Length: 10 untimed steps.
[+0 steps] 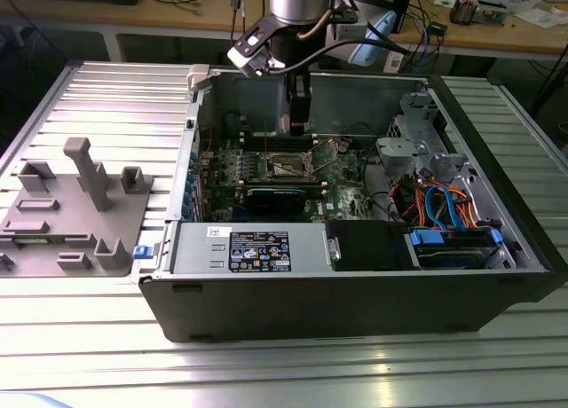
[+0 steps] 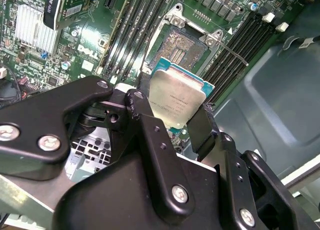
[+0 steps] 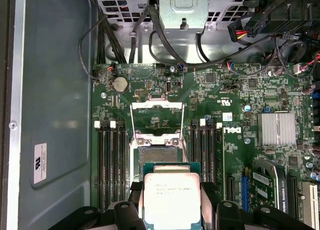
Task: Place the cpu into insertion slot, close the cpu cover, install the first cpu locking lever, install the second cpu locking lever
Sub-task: 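Place the cpu into insertion slot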
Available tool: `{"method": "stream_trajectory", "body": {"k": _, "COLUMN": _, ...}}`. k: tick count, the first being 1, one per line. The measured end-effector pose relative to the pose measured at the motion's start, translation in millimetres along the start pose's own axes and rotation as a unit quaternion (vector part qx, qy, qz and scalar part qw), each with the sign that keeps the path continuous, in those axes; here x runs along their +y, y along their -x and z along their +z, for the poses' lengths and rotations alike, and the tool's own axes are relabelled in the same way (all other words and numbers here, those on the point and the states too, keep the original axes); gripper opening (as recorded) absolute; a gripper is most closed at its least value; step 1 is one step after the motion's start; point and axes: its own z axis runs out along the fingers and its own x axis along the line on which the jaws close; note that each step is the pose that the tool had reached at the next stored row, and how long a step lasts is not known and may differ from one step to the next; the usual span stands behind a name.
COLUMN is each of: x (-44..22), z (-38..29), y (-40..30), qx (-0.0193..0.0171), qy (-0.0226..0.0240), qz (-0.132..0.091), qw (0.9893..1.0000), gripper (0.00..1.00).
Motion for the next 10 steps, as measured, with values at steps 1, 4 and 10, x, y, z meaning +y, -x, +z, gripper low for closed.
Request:
{"method": "stream_trajectory", "body": {"k": 1, "x": 0.0, "z": 0.2, "y": 0.0, "qx": 0.0000, "qy": 0.0000, "qz": 0.000, "qw": 1.0000, "gripper": 0.54}}
{"method": "stream_trajectory", "body": {"k": 4, "x": 0.0, "z": 0.7, "y": 0.0, "qx": 0.0000, "qy": 0.0000, "qz": 0.000, "qw": 1.0000, "gripper": 0.54}}
{"method": "stream_trajectory", "body": {"k": 10, "x": -0.2, "z": 6.4, "y": -0.1, "qx": -0.0021, "qy": 0.0000, "qz": 0.000, "qw": 1.0000, "gripper": 0.54}}
